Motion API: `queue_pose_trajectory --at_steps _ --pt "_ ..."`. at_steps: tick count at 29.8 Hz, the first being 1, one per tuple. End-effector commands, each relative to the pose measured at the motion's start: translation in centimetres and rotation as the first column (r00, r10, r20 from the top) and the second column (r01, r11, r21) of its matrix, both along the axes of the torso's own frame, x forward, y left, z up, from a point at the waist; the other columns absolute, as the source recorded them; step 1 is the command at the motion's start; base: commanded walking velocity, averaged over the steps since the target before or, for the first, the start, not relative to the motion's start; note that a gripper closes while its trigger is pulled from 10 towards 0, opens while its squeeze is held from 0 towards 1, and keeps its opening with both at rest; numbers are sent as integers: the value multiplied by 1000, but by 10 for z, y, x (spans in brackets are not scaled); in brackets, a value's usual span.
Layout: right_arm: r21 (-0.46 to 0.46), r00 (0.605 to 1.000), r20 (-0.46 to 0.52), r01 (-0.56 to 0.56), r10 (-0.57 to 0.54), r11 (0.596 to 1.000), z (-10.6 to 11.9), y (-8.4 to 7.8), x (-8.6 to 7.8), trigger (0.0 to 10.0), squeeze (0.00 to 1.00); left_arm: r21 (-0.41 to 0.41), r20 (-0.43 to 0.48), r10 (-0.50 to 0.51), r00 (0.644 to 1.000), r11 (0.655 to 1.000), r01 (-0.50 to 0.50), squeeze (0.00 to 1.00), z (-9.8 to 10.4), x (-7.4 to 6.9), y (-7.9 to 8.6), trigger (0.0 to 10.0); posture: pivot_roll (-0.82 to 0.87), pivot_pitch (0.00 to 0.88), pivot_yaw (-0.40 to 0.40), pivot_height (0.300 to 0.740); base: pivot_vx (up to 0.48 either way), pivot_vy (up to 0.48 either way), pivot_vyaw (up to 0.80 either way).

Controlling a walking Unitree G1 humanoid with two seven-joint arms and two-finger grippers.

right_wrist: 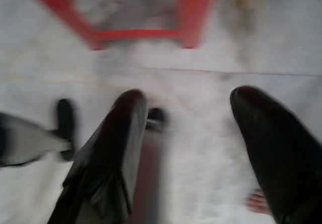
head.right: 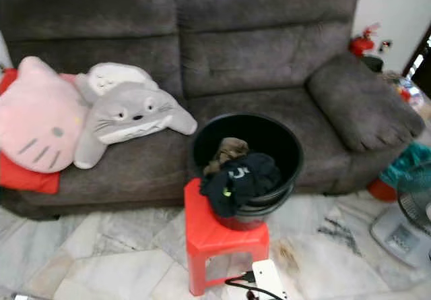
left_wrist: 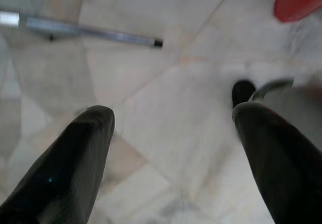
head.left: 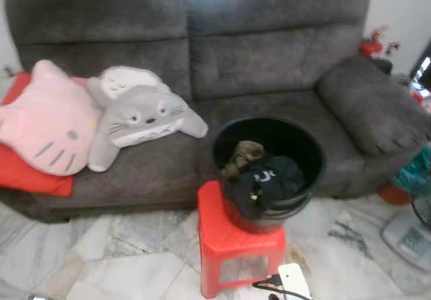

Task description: Hang hanger

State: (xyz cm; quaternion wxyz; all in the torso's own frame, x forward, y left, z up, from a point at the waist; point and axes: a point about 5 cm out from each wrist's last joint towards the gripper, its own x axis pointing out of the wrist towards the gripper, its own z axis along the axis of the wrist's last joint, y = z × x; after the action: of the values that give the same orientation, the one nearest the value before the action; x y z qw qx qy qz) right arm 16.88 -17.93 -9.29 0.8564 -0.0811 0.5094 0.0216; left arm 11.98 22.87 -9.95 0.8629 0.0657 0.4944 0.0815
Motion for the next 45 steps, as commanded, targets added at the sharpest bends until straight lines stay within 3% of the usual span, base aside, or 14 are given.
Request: queue_pose_trajectory --at_steps 1,10,12,13,15,17,18,23,27,38,39,41,42,45 --pt "-2 997 69 27 -27 1000 2 1 3 10000 0 6 -27 -1 1000 1000 1 0 -3 -9 1 10000 -101 0 61 740 0 0 0" --pt "-6 980 198 25 -24 1000 9 2 11 10000 0 8 -30 -8 1000 1000 9 0 -3 -9 1 10000 -130 0 56 740 0 0 0" --pt "-63 974 222 -27 41 998 11 1 14 10000 0 8 -30 -11 1000 1000 11 0 -3 -9 1 10000 -141 0 55 740 0 0 0" --pt "-80 938 339 -42 67 996 25 -4 33 10000 0 8 -30 -13 999 1000 13 0 -3 -9 1 10000 -141 0 55 740 0 0 0" --pt "-80 864 497 -53 86 995 47 -10 55 10000 0 8 -31 -15 999 1000 15 0 -3 -9 1 10000 -141 0 55 740 0 0 0" --pt "-115 791 595 -91 142 989 62 -9 61 10000 0 7 -31 -17 999 1000 17 0 -3 -9 0 10000 -152 0 52 740 0 0 0" --pt "-177 729 651 -130 214 976 72 -7 60 10000 0 7 -29 -19 999 1000 19 0 -3 -9 0 10000 -155 0 51 740 0 0 0" --pt "-186 673 705 -129 224 974 79 -9 55 10000 0 7 -29 -21 999 1000 21 0 -3 -9 -1 10000 -155 0 48 740 0 0 0" --pt "-184 680 707 -84 191 979 77 -11 53 10000 0 10 -31 -21 999 1000 21 0 -3 -9 -1 10000 -160 0 43 740 0 0 0" --pt "-202 667 715 -90 209 975 82 -10 47 10000 0 12 -32 -21 999 1000 21 0 -3 -9 -1 10000 -169 0 46 740 0 0 0" --pt "-134 624 769 -59 142 989 106 -15 40 10000 0 16 -31 -19 999 1000 20 0 -3 -9 0 10000 -174 0 45 740 0 0 0" --pt "-173 510 837 -100 200 980 137 -14 41 10000 0 19 -31 -19 999 1000 19 0 -3 -9 0 10000 -172 0 42 740 0 0 0" --pt "-191 477 849 -123 226 974 143 -11 43 10000 0 19 -30 -19 999 1000 19 0 -2 -8 0 10000 -171 0 42 740 0 0 0" --pt "-179 474 851 -144 227 973 144 -8 42 10000 0 19 -29 -19 999 1000 19 0 -2 -8 0 10000 -171 0 41 740 0 0 0"
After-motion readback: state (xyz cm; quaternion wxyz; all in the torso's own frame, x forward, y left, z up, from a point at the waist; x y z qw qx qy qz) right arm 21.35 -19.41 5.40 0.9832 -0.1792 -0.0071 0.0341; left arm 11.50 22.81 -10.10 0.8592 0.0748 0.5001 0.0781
